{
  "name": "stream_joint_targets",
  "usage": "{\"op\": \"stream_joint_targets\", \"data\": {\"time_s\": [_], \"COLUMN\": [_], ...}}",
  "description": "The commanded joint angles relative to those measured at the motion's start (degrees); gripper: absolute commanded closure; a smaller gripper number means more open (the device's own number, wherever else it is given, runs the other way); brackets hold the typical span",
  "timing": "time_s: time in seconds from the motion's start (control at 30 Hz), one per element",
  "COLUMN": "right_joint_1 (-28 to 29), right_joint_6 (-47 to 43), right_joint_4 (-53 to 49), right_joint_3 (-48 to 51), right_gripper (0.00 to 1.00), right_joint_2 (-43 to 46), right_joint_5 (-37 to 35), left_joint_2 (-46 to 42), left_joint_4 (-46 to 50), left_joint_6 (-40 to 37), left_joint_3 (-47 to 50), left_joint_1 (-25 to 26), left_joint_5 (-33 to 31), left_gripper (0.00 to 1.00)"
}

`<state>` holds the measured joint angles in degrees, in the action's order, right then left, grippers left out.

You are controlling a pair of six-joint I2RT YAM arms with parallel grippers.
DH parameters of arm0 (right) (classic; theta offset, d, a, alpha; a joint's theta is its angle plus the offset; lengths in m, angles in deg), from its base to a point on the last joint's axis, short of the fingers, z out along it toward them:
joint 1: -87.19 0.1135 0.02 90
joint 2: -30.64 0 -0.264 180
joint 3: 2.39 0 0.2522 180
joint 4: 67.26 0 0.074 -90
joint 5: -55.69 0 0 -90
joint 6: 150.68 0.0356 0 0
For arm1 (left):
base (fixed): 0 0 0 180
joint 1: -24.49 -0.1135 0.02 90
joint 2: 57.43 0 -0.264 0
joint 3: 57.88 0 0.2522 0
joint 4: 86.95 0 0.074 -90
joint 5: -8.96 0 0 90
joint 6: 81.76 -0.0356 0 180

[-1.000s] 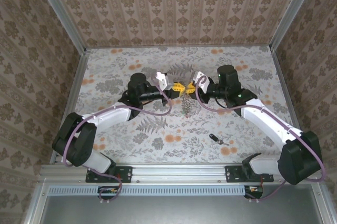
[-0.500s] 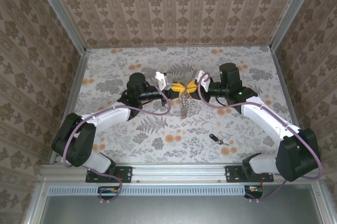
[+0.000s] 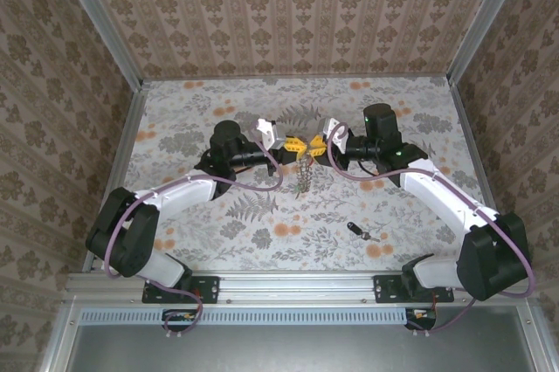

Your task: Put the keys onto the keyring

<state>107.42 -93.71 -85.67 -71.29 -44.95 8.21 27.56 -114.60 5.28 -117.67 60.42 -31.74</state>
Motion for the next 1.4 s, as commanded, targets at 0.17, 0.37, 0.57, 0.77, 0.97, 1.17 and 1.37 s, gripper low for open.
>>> {"op": "stream_joint_targets", "data": {"time_s": [0.17,0.37,0.57,0.77,0.97,1.17,1.37], "right_joint_1": [-0.3,-0.2,-0.3,1.6,6.2,8.8,10.1], "right_joint_6": [1.4,1.7,2.1,-4.6,-12.2,-11.8,-9.3], "right_joint_4": [4.5,2.5,0.1,-15.3,-31.2,-42.8,-47.4], "right_joint_3": [-1.0,-1.9,-3.5,-9.5,-16.0,-23.0,-25.1], "right_gripper": [0.73,0.78,1.0,1.0,1.0,1.0,1.0], "right_joint_2": [1.0,0.7,0.4,0.7,-0.7,-6.0,-9.8], "right_joint_5": [3.2,5.2,4.4,-4.0,-18.1,-23.4,-26.3], "left_joint_2": [-2.2,-2.3,-2.3,-5.2,-8.0,-8.4,-7.4], "left_joint_4": [-2.0,-2.2,-1.7,17.3,30.8,28.9,26.0], "left_joint_6": [0.8,0.8,0.8,-10.8,-19.8,-18.7,-17.9], "left_joint_3": [-0.4,-0.6,-0.4,-3.1,-5.4,-3.9,-2.5], "left_joint_1": [-0.3,-0.3,-0.4,-0.6,-0.8,-0.6,-0.2], "left_joint_5": [2.1,2.0,2.0,-2.0,-9.0,-10.0,-8.3], "left_gripper": [1.0,1.0,1.0,0.8,0.75,0.74,0.74]}}
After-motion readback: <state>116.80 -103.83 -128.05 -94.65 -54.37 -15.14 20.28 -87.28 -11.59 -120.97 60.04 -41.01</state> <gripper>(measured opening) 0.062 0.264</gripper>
